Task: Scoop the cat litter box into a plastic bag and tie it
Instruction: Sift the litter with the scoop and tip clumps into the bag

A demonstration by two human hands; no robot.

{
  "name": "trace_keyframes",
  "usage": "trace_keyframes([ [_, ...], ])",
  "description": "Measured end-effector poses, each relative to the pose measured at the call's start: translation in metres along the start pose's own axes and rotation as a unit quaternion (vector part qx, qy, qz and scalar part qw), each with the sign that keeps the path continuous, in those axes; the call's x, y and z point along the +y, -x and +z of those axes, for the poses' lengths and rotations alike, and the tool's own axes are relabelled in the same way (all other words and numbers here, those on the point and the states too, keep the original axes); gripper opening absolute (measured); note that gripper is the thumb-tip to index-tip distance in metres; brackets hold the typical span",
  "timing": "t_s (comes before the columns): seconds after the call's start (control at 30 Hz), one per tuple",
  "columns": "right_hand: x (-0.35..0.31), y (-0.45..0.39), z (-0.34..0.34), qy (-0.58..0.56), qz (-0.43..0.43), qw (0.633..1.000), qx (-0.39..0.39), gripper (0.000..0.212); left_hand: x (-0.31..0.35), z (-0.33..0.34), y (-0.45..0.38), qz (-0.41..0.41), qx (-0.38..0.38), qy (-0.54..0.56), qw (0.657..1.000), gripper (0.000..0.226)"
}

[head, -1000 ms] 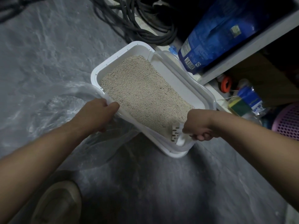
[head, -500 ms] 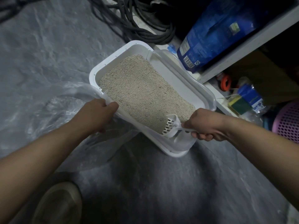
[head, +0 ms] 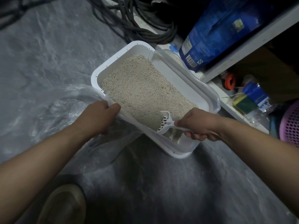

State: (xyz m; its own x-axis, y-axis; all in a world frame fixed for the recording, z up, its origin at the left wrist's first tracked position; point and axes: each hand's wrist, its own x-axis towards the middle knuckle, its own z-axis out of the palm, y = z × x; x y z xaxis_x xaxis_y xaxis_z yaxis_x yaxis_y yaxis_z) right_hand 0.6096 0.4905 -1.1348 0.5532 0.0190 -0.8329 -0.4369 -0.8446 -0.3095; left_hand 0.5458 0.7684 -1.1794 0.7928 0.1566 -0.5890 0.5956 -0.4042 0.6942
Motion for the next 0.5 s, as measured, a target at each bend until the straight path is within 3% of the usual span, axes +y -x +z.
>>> trace_keyframes([
  [0.5, -0.011, -0.022, 0.019, -0.032, -0.041, 0.999, 0.010, 0.043, 0.000, 0.000, 0.001, 0.003, -0.009, -0.008, 1.000, 0.033],
])
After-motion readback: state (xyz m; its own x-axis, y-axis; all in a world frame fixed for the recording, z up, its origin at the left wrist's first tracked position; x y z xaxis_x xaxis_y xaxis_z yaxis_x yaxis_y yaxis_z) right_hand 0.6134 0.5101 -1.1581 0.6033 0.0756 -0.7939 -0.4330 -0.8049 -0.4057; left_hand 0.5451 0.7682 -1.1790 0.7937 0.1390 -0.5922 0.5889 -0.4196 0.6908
